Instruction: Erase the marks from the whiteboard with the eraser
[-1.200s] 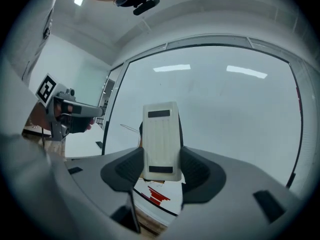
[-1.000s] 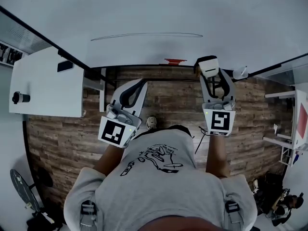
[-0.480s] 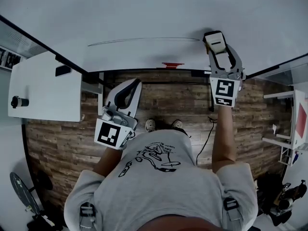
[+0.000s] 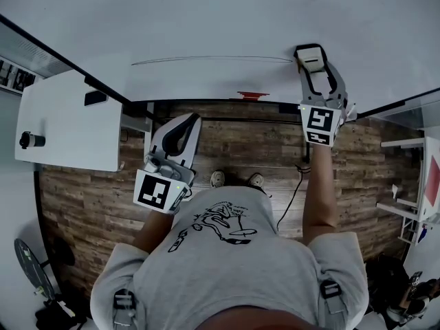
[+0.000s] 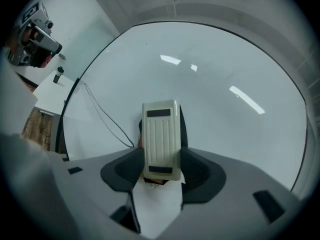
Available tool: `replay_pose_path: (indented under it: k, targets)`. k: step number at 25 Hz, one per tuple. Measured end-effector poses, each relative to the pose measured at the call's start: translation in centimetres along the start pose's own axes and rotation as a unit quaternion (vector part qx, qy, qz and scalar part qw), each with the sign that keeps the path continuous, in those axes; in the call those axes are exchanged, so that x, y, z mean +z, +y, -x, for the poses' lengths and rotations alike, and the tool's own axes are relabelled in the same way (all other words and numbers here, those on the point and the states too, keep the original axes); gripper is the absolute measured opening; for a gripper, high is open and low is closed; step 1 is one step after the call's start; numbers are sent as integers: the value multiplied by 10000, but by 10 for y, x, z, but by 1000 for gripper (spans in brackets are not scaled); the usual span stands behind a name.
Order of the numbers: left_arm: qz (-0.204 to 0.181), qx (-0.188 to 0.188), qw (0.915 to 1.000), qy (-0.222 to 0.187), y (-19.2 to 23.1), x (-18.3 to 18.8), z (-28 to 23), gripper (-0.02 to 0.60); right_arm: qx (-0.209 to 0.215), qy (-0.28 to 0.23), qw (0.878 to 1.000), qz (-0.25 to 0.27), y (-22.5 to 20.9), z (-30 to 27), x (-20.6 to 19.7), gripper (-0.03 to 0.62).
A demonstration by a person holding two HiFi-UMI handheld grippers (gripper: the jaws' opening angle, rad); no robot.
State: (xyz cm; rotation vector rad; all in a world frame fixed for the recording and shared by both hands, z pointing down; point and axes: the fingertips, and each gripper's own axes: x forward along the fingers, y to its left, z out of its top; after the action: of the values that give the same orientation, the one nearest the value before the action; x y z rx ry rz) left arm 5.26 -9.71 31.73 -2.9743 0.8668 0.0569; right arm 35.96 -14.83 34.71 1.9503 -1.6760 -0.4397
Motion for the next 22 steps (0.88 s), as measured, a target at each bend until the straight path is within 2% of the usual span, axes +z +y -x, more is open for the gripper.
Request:
replay_pose_path:
  k: [8, 12, 22]
  targets:
    - [-11, -58, 10000, 62, 2, -7, -3, 26, -123, -9, 9999, 50, 5, -4, 0, 235]
    - [104, -66, 9997, 213, 1, -12, -1, 26, -156, -12, 9999, 46, 7, -3, 0, 235]
    - [83, -10, 9998, 153, 7, -13, 3, 26, -61, -59, 10000, -10, 36, -10, 0, 235]
